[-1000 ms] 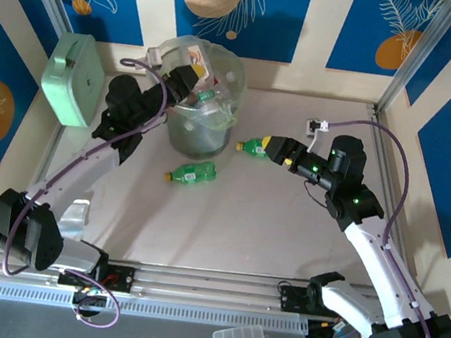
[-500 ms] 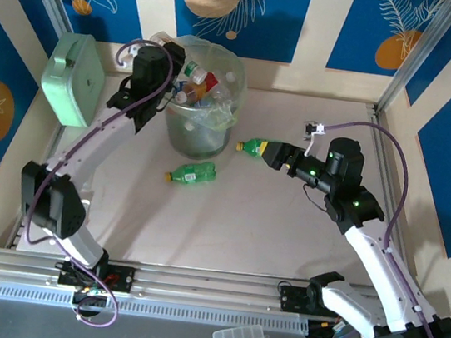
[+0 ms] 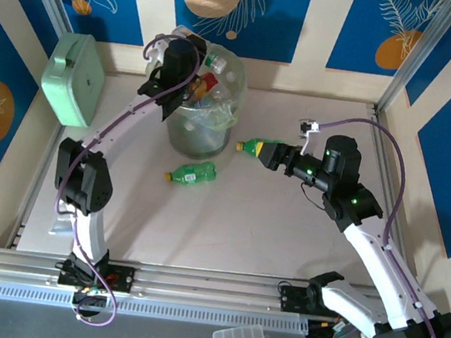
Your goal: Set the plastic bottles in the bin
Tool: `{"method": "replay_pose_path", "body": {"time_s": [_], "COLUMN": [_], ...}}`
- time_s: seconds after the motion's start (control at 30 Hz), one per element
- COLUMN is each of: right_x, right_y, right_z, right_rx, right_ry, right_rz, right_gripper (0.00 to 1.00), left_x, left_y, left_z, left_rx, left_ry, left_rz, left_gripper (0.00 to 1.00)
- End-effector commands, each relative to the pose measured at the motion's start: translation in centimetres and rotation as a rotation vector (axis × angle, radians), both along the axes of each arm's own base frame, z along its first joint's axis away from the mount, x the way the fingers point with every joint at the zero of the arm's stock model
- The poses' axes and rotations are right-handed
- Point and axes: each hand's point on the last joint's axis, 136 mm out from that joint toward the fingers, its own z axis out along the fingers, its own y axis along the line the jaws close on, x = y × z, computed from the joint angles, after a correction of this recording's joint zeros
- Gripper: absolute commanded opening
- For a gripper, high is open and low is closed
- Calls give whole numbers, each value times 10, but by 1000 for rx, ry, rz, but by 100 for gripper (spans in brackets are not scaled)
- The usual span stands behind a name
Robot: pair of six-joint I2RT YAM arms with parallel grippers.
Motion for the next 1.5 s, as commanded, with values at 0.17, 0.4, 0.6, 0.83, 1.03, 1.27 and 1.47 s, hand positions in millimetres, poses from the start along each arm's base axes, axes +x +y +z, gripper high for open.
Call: {"method": "replay_pose_path", "body": {"time_s": [0.17,0.4,0.6,0.83,1.03,1.27,1.47], "right_x": [0,-2,-3,-7,-9,0,16], "right_y": [2,3,4,2,0,-6,-8], "right_z": [11,10,13,20,21,14,-4], "right_rx": [-27,-64,-66,-62,-76,-129,-171], "right_ry": [-49,-71,-81,-92,-83,-37,42], "right_rz": [10,7,10,11,8,-42,-88], "right_gripper": [80,80,80,80,80,80,80], "left_x": [10,4,-7,-22,-47,-105,-159], "left_y": [-28,-26,-18,-6,7,26,58], "left_z": [-5,1,17,21,62,90,48], "left_rx": [-23,23,34,38,179,595,658], "left_ry": [-5,-30,-52,-39,-127,-227,-306], "left_rz": [-29,-36,-17,7,-12,-37,-199], "left_gripper": [16,53,77,99,99,99,99]}}
